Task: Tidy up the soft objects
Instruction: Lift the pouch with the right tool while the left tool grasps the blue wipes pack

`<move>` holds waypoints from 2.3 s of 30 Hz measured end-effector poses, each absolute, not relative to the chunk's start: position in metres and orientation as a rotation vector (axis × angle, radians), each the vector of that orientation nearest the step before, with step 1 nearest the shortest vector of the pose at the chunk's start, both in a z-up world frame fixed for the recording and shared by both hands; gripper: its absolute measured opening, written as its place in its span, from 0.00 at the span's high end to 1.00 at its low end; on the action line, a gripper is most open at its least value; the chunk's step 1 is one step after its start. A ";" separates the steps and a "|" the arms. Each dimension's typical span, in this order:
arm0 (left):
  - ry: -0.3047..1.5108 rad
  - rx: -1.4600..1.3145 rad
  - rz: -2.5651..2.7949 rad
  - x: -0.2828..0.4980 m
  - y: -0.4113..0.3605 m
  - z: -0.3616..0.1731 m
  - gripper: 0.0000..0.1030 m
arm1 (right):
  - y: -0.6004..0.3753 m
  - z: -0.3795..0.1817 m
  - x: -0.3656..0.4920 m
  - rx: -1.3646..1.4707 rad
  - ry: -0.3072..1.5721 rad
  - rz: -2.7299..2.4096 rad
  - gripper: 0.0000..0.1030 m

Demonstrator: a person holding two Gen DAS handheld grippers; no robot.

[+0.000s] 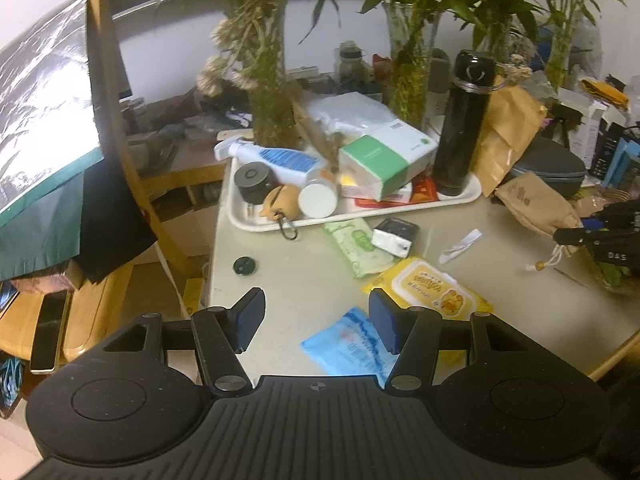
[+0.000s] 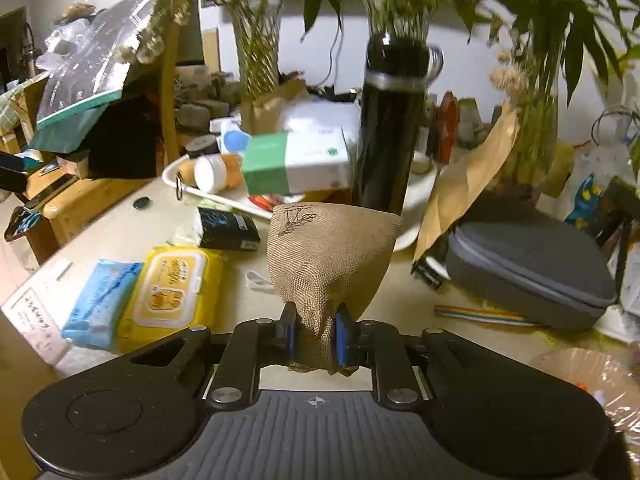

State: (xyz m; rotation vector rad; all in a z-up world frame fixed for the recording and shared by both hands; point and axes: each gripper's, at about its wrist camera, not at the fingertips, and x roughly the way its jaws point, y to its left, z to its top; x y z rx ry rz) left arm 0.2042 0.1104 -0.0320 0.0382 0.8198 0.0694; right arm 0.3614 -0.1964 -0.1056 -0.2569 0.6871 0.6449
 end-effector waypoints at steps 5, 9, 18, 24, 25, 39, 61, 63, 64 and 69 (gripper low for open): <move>0.827 0.056 0.056 0.208 0.104 -0.034 0.45 | -0.202 -0.088 0.347 -0.250 0.658 0.657 0.79; 0.836 0.069 0.047 0.209 0.104 -0.038 0.45 | -0.206 -0.078 0.336 -0.248 0.640 0.668 0.79; 0.909 0.058 -0.002 0.222 0.115 -0.064 0.45 | -0.214 -0.065 0.307 -0.244 0.618 0.675 0.79; 0.996 -0.014 -0.037 0.237 0.133 -0.096 0.45 | -0.222 -0.060 0.294 -0.222 0.612 0.664 0.79; 1.014 -0.039 -0.039 0.239 0.137 -0.102 0.45 | -0.224 -0.060 0.293 -0.215 0.611 0.659 0.79; 1.361 -0.390 -0.030 0.288 0.153 -0.161 0.31 | -0.236 -0.056 0.277 -0.187 0.610 0.631 0.79; 1.550 -0.263 0.113 0.333 0.112 -0.178 0.28 | -0.247 -0.054 0.259 -0.136 0.622 0.607 0.79; 1.540 -0.258 0.117 0.336 0.106 -0.179 0.32 | -0.247 -0.054 0.257 -0.134 0.623 0.609 0.79; 1.534 -0.259 0.117 0.334 0.108 -0.179 0.33 | -0.247 -0.054 0.257 -0.137 0.623 0.609 0.79; 1.483 -0.252 0.128 0.327 0.113 -0.173 0.38 | -0.249 -0.049 0.254 -0.144 0.621 0.605 0.79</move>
